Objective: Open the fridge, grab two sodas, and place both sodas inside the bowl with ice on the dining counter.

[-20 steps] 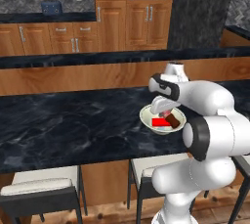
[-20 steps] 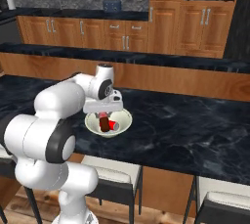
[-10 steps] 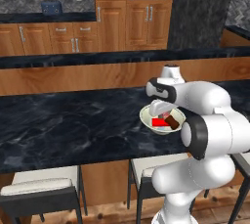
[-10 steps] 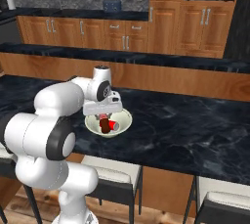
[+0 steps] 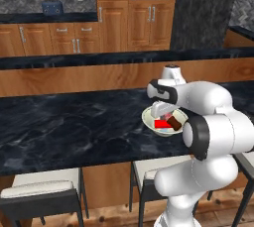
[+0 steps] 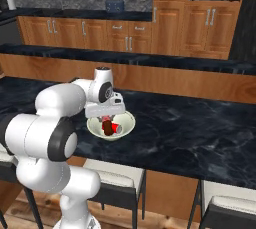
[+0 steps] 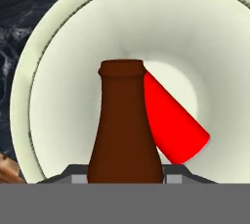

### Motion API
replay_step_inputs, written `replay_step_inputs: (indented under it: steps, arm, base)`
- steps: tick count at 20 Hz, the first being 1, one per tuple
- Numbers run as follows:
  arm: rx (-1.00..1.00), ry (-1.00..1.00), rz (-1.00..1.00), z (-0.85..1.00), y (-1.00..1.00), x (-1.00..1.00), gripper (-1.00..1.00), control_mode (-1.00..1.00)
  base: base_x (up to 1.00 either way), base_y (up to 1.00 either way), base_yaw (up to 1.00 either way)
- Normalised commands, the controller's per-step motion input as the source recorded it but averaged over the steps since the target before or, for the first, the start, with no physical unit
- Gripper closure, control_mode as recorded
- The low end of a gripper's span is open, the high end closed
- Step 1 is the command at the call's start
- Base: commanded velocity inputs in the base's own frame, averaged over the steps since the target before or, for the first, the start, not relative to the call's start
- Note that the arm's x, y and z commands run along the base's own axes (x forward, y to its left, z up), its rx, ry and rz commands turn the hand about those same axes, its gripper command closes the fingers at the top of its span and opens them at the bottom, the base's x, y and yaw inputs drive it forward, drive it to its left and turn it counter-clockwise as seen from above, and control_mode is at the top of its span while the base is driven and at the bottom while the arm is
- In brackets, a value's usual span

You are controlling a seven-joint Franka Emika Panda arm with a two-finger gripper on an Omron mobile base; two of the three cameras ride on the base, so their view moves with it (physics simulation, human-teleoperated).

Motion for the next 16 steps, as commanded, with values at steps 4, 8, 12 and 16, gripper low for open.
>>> replay_step_inputs:
  steps: [4,8,12,16]
  arm:
    - [-0.01,0.00,0.00,-0.02,0.00,0.01,1.00,-1.00]
    - [-0.02,0.00,0.00,-0.10,0.00,0.00,1.00,-1.00]
    - [-0.02,0.00,0.00,-0.14,0.00,0.00,1.00,-1.00]
    - [-0.01,0.00,0.00,-0.14,0.00,0.00,1.00,-1.00]
  base:
    - [0.00,0.00,0.00]
    - [0.00,0.00,0.00]
    - [0.00,0.00,0.00]
    - [0.00,0.00,0.00]
